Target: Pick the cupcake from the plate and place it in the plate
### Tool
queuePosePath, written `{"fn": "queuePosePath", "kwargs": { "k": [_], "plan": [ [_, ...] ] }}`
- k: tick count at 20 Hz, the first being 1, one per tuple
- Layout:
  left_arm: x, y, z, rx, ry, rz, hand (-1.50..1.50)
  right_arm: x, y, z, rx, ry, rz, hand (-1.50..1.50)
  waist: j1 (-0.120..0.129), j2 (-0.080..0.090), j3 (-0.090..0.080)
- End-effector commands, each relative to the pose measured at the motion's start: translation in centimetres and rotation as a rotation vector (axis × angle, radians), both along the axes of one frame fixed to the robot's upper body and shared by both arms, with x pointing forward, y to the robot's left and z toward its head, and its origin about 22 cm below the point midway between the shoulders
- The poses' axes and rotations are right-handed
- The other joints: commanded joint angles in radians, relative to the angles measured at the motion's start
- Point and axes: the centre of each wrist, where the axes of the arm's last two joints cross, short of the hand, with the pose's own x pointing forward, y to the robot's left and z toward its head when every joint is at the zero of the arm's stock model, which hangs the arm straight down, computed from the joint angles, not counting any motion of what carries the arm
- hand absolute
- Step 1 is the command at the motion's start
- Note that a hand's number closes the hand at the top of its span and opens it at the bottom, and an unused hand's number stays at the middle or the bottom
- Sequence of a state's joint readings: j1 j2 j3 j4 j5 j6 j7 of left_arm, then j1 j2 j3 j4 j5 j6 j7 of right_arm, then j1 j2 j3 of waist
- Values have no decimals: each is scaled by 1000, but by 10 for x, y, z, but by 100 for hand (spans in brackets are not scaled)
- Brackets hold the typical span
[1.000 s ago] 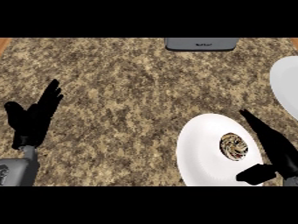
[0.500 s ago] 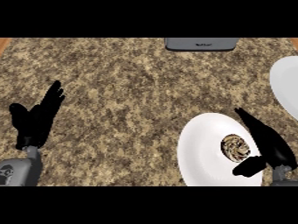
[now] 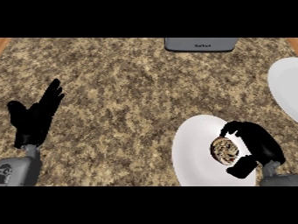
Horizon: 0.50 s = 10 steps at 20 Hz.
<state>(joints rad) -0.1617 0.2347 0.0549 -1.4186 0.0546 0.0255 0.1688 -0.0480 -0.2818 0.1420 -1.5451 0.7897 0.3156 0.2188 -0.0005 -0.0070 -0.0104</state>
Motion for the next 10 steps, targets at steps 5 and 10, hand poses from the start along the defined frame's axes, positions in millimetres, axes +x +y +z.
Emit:
{"fn": "queuePosePath", "kwargs": {
  "k": [5, 10],
  "plan": [
    [-20, -12, -10, 16, -5, -8, 0, 0, 9, -21, 70, -33, 4, 150, 4, 7, 11],
    [7, -17, 5, -11, 2, -48, 0, 78, 25, 31, 47, -121, -277, 150, 37, 18, 11]
  ]
}}
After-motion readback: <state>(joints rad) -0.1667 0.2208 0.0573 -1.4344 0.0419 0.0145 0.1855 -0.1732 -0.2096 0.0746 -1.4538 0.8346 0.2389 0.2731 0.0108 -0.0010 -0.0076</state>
